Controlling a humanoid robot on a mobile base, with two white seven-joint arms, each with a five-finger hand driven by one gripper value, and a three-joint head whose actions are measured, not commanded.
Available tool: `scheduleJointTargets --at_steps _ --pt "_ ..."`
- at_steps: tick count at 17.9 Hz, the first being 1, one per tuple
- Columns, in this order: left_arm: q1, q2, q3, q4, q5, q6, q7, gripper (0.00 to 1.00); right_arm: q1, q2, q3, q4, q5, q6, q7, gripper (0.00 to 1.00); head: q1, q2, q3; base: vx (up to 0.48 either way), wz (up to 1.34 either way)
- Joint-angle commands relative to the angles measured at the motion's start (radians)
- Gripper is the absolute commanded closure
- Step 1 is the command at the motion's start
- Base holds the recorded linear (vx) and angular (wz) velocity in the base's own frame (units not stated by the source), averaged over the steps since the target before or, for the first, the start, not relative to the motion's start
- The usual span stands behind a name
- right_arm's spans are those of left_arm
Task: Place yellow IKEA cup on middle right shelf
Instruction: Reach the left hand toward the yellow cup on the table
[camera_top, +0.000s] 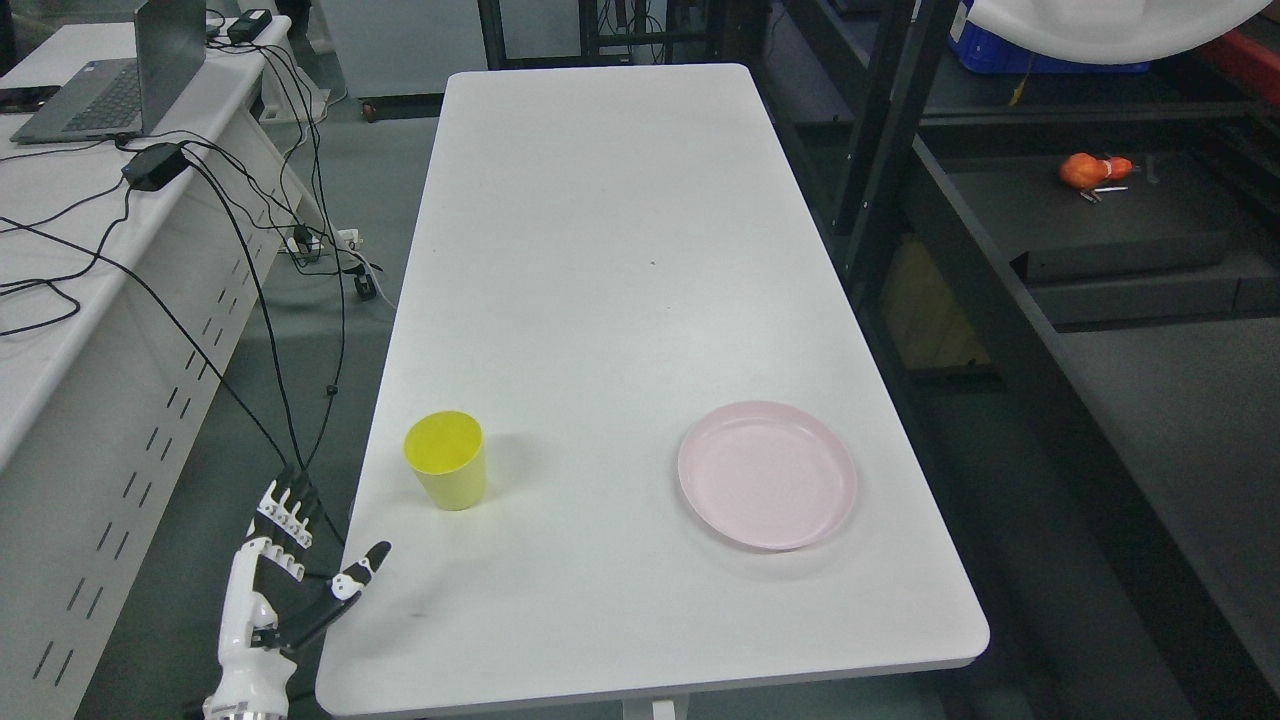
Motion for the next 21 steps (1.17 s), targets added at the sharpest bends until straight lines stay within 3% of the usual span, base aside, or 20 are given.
scheduleJointTargets --at_steps 1,14,21 --pt "0.008 0.014 -0.025 0.001 0.005 0.0 0.0 0.01 0.014 -0.017 0.017 0.0 -0.025 0.001 0.001 0.01 0.0 0.0 0.0 0.0 0.0" --pt "-0.174 0.009 -0.025 0.12 0.122 0.009 -0.003 0.03 0.014 -0.017 0.017 0.0 -0.025 0.001 0.001 0.01 0.0 0.0 0.0 0.0 0.0" --pt "-0.249 0.0 -0.091 0.251 0.122 0.012 -0.143 0.03 0.014 -0.017 0.017 0.0 -0.025 0.001 0.001 0.01 0.0 0.0 0.0 0.0 0.0"
